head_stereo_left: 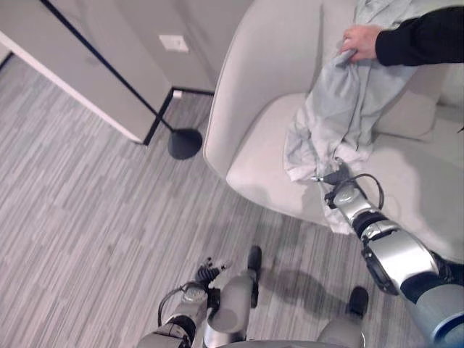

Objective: Hang the clothes on the sofa on the clothes rack.

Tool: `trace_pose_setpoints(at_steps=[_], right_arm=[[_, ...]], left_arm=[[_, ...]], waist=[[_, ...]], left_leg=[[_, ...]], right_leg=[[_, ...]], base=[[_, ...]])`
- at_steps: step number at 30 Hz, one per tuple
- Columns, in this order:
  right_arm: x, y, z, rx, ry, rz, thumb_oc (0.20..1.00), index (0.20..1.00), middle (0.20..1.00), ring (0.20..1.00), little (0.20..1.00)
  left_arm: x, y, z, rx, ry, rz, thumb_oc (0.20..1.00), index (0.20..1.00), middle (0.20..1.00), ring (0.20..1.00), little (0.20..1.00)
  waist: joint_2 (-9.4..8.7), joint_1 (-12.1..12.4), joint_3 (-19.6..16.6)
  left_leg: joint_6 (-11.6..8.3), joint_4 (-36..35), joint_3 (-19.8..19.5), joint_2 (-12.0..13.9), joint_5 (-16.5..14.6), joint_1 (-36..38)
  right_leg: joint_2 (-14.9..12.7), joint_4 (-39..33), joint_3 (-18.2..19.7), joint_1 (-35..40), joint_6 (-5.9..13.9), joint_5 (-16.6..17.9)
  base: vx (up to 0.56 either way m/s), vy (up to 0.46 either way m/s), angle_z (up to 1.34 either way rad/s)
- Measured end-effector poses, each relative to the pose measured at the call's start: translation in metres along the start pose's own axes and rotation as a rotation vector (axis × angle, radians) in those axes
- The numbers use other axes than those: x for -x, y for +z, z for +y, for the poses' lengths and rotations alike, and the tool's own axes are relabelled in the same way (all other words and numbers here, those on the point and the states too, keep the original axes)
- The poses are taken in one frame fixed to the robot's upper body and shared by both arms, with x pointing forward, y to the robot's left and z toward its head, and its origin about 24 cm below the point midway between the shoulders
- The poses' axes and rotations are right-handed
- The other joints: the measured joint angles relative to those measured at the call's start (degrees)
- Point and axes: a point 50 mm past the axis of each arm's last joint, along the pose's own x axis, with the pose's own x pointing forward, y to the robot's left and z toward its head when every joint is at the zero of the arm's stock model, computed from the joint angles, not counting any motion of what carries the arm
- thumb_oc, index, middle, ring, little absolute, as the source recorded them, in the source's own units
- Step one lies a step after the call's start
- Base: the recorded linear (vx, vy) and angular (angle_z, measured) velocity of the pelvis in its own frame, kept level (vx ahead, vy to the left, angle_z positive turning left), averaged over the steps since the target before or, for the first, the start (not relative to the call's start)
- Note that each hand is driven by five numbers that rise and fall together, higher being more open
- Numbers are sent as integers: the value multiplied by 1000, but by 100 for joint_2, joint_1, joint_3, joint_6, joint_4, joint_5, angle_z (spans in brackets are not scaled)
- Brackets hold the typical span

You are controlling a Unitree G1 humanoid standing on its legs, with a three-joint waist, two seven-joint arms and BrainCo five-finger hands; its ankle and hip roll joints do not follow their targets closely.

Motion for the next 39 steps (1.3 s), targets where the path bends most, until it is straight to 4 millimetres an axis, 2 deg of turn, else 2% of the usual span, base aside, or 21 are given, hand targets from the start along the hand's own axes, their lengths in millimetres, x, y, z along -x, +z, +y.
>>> trace_pose_setpoints(at_steps=[1, 4, 9, 19, 20, 21, 22, 23, 24, 26, 27, 29, 30, 31, 32, 33, 34, 36, 37, 38, 39], right_arm=[[0, -6, -2, 0, -5, 36, 1000, 1000, 1000, 1000, 1000], [-2, -20, -13, -2, -29, 94, 1000, 1000, 1000, 1000, 1000], [-7, -33, -54, 41, -140, 149, 1000, 1000, 1000, 1000, 1000], [-8, -26, -52, 24, -136, 120, 1000, 1000, 1000, 1000, 1000], [-9, -27, -48, -46, -118, 108, 1000, 1000, 1000, 1000, 1000], [18, -8, -38, -262, -70, -222, 1000, 1000, 1000, 1000, 1000], [54, -6, -14, -269, 1, -413, 1000, 1000, 1000, 1000, 1000], [80, 2, 49, -184, 236, -498, 1000, 1000, 1000, 1000, 1000], [88, -3, 74, -136, 331, -479, 1000, 1000, 1000, 1000, 1000], [83, -35, 90, -71, 393, -338, 1000, 1000, 1000, 1000, 1000], [79, -48, 93, -37, 411, -281, 1000, 1000, 1000, 1000, 1000], [78, -68, 102, 0, 464, -182, 1000, 1000, 1000, 1000, 1000], [82, -76, 110, 16, 502, -145, 1000, 1000, 1000, 1000, 1000], [84, -81, 115, 28, 529, -127, 1000, 1000, 1000, 1000, 1000], [90, -88, 122, 41, 566, -107, 1000, 1000, 1000, 1000, 1000], [90, -92, 120, 18, 559, -95, 1000, 1000, 1000, 1000, 1000], [93, -102, 121, -2, 557, -53, 1000, 1000, 1000, 1000, 1000], [99, -113, 126, 23, 589, -20, 1000, 1000, 1000, 1000, 1000], [97, -107, 124, 36, 587, -52, 1000, 1000, 1000, 1000, 1000], [93, -106, 120, 73, 586, -67, 1000, 1000, 1000, 1000, 1000], [92, -106, 119, 79, 586, -69, 1000, 1000, 1000, 1000, 1000]], left_arm=[[0, 1, 3, 1, 8, -4, 1000, 1000, 1000, 1000, 1000], [-2, 3, 10, 6, 28, -3, 1000, 1000, 1000, 1000, 1000], [-3, 18, 8, 0, 18, -61, 1000, 1000, 1000, 1000, 1000], [-3, 14, 10, 5, 25, -42, 1000, 1000, 1000, 1000, 1000], [-3, 17, 3, -16, 8, -51, 1000, 1000, 1000, 1000, 1000], [-3, 21, 12, -41, 21, -78, 1000, 1000, 1000, 1000, 1000], [0, 10, 23, 42, 64, -60, 1000, 1000, 1000, 1000, 1000], [9, -30, 51, 24, 140, 61, 1000, 1000, 1000, 1000, 1000], [16, -54, 63, -4, 166, 158, 1000, 1000, 1000, 1000, 1000], [14, -50, 64, -36, 164, 155, 1000, 1000, 1000, 1000, 1000], [12, -44, 61, -49, 152, 139, 1000, 1000, 1000, 1000, 1000], [11, -43, 59, -83, 142, 149, 1000, 1000, 1000, 1000, 1000], [13, -48, 60, -93, 143, 160, 1000, 1000, 1000, 1000, 1000], [15, -54, 61, -92, 146, 175, 1000, 1000, 1000, 1000, 1000], [15, -52, 62, -95, 149, 168, 1000, 1000, 1000, 1000, 1000], [13, -48, 61, -93, 152, 154, 1000, 1000, 1000, 1000, 1000], [12, -44, 62, -79, 159, 137, 1000, 1000, 1000, 1000, 1000], [12, -43, 61, -82, 161, 131, 1000, 1000, 1000, 1000, 1000], [12, -46, 64, -89, 172, 155, 1000, 1000, 1000, 1000, 1000], [16, -60, 60, -106, 162, 213, 1000, 1000, 1000, 1000, 1000], [19, -67, 61, -109, 163, 241, 1000, 1000, 1000, 1000, 1000]], waist=[[6, 17, 58], [-15, -1, 148], [111, -47, 462], [118, -139, 475], [62, -169, 521], [74, 9, 827], [-68, -17, 758], [-547, -283, 162], [-743, -307, -240], [-1090, -243, -813], [-1087, -224, -951], [-863, -154, -1030], [-774, -139, -1078], [-700, -125, -1069], [-584, -84, -1067], [-534, -139, -1108], [-438, -225, -1107], [-431, -157, -1196], [-269, -294, -1176], [-208, -374, -1229], [-331, -353, -1262]], left_leg=[[-3, 3, -20, 19, -3, -20], [-3, 140, -60, 22, -1, -193], [-91, 529, -138, 140, -63, -498], [-125, 534, -119, 160, -128, -337], [-156, 440, -41, 315, -198, -196], [-257, 152, 237, 453, 36, 468], [-257, 59, 201, 519, 31, 721], [-228, -4, 278, 461, -41, 814], [-218, -28, 389, 410, -190, 814], [-145, 223, 361, 247, -548, 736], [-106, 326, 345, 228, -591, 668], [72, 354, 244, 173, -688, 748], [98, 249, 310, 139, -676, 922], [227, 125, 470, 166, -664, 1050], [292, -86, 591, 57, -655, 1241], [422, -89, 444, 12, -598, 1248], [506, -131, 186, -37, -494, 1284], [569, -412, 68, -199, -280, 1451], [623, -719, -286, -95, -21, 1545], [512, -875, -508, -158, 240, 1518], [433, -920, -584, -311, 335, 1500]], right_leg=[[25, -17, -5, -1, -52, -39], [81, -66, -26, -19, -609, -501], [209, -111, -8, -95, -198, -727], [222, -106, -6, 81, -15, -646], [261, 38, -94, 105, 29, -770], [319, 714, -433, 393, 140, -968], [362, 785, -305, 527, 264, -861], [392, 609, -137, 585, 232, -778], [420, 419, -106, 614, 198, -762], [322, 205, -178, 827, -446, -1075], [313, 284, -141, 726, -644, -1021], [314, 534, -258, 514, -1112, -469], [302, 399, -288, 544, -1190, 18], [223, 273, -314, 622, -1228, 298], [70, 325, -333, 679, -817, 169], [193, 695, -110, 737, -333, -161], [496, 1427, 556, 873, -94, -606], [812, 1776, 756, 940, 241, -1222], [1668, 2028, 1195, 965, 150, -1871], [2360, 1557, 1394, 963, 174, -2065], [2471, 1058, 1419, 1025, 173, -1974]], base=[[-28, 4, -3], [-79, -4, 5], [-25, -3, 1], [56, 7, 0], [275, 80, -6], [66, 129, -10], [138, 216, -29], [95, 179, -49], [77, 210, -45], [26, 180, 3], [6, 277, 7], [-30, 246, -35], [-27, 68, -61], [-68, 166, -61], [-103, 198, -19], [-103, 198, 52], [-104, 114, 83], [-107, 98, 73], [-173, 9, 113], [-171, 10, 129], [-133, -59, 100]])
